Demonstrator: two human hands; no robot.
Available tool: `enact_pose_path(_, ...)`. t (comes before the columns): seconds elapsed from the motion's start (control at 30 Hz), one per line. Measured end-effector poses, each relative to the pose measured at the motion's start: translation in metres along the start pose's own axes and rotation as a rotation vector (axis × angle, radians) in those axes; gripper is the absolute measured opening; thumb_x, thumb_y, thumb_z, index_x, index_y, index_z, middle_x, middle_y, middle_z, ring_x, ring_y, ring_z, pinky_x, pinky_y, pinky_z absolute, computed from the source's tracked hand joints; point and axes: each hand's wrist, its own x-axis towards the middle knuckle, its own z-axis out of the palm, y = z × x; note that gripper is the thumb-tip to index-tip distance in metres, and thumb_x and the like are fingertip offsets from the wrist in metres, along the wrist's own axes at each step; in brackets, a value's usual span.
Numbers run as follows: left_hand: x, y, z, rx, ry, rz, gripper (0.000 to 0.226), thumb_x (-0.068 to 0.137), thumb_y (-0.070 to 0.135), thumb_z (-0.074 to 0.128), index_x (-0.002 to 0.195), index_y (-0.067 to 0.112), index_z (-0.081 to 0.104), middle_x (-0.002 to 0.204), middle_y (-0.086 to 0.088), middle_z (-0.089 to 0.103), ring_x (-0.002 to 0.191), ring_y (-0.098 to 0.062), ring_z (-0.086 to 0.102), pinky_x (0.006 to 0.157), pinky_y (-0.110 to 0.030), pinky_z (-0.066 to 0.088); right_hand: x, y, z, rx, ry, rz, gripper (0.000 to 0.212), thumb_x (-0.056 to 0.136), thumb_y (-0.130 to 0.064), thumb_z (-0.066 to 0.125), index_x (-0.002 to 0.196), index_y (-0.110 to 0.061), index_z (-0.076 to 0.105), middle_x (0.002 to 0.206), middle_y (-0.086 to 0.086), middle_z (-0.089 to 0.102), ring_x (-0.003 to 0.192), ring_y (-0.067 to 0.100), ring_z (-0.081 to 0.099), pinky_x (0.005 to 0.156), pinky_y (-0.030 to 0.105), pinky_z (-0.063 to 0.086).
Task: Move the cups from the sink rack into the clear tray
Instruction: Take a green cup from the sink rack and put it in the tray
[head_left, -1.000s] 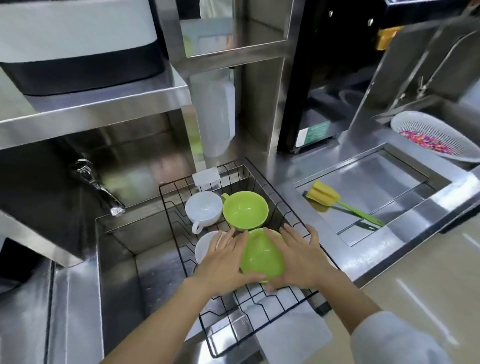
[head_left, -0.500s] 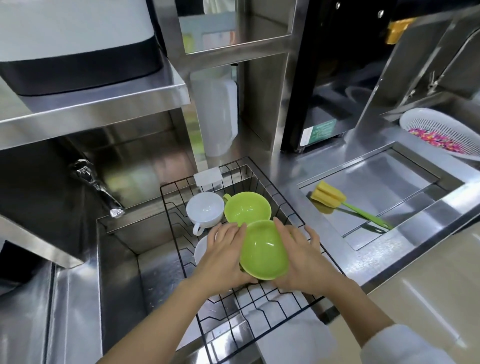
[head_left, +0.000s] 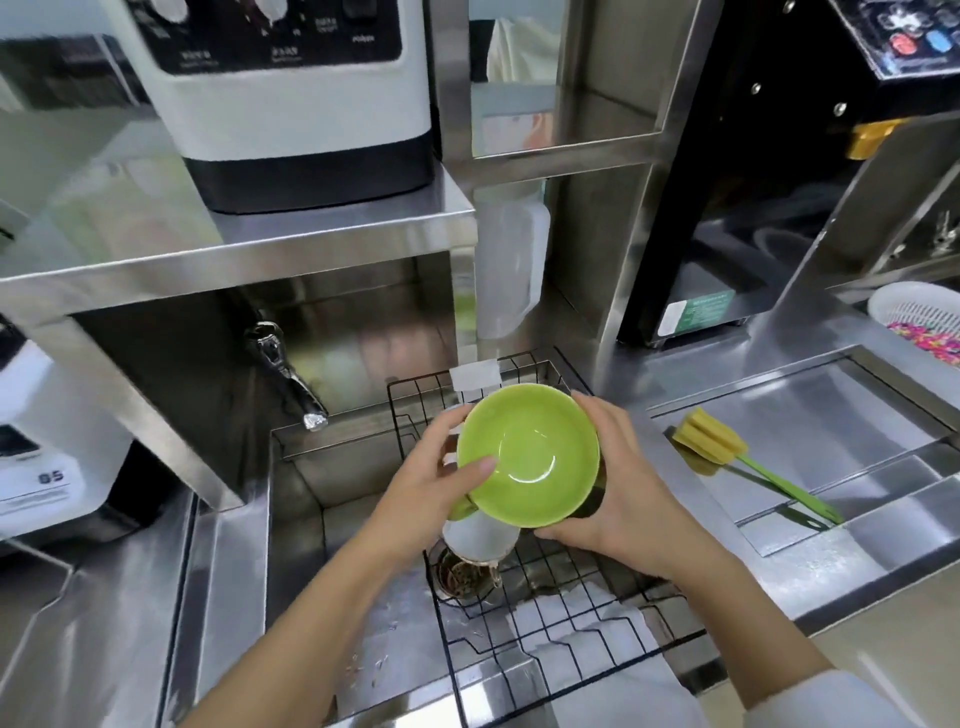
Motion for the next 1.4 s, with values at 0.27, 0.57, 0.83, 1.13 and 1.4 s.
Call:
enact_pose_path(0.27,-0.053,0.016,-0.054,0.179,0.483,0.164,0.053,0.083,-0.017,0.042,0.096,0.035,0.044,0.100,0.012,0.054,0.083,0.002,0.055,0.070,-0.027,0.050,0.028,-0.067,0.060,0.220,-0.302,-0.027,0.111,0.059,-0.016,0.085,0.132,-0.053,0.010,0.133,-0.020,0.031,0.123,0.006,0.038,0.104,0.031,0.039)
enact_pose_path(0.57,-0.136,0.062,-0.121,0.178,0.615,0.342,0.033,0.080,0.000,0.054,0.093,0.029,0.055,0.091,0.009,0.064,0.076,0.004,0.060,0.065,-0.014,0.047,0.049,-0.145,0.139,0.598,-0.269,0.040,0.049,0.075,0.020,0.045,0.092,-0.025,0.053,0.086,0.006,0.061,0.058,0.007,0.065,0.042,0.019,0.050)
enact_pose_path(0.83,-0.226,0.126,-0.187,0.271,0.604,0.245,0.028,0.076,0.055,0.058,0.090,0.036,0.073,0.094,0.010,0.074,0.093,-0.010,0.067,0.088,-0.029,0.051,0.036,-0.228,0.212,0.237,-0.094,-0.372,0.058,0.068,-0.008,0.041,0.125,-0.019,0.038,0.108,-0.014,0.050,0.092,-0.007,0.047,0.081,0.004,0.036)
enact_pose_path(1.13,-0.287,0.130,-0.265,0.332,0.751,0.162,0.069,0.048,0.061,0.078,0.107,0.031,0.059,0.098,0.008,0.068,0.082,-0.002,0.065,0.071,-0.021,0.054,0.039,-0.307,0.298,-0.079,-0.127,-0.592,0.060,0.078,0.011,0.055,0.133,-0.006,0.037,0.130,0.014,0.049,0.112,0.024,0.046,0.086,0.039,0.042)
enact_pose_path(1.4,-0.312,0.096,-0.331,0.449,0.906,0.177,0.086,0.040,0.064,0.074,0.116,0.030,0.053,0.112,0.007,0.059,0.097,0.000,0.056,0.083,-0.020,0.047,0.070,-0.342,0.346,-0.091,-0.694,-0.341,0.113,0.060,-0.015,0.085,0.142,-0.035,0.009,0.124,-0.018,0.033,0.112,0.006,0.038,0.071,-0.009,0.031)
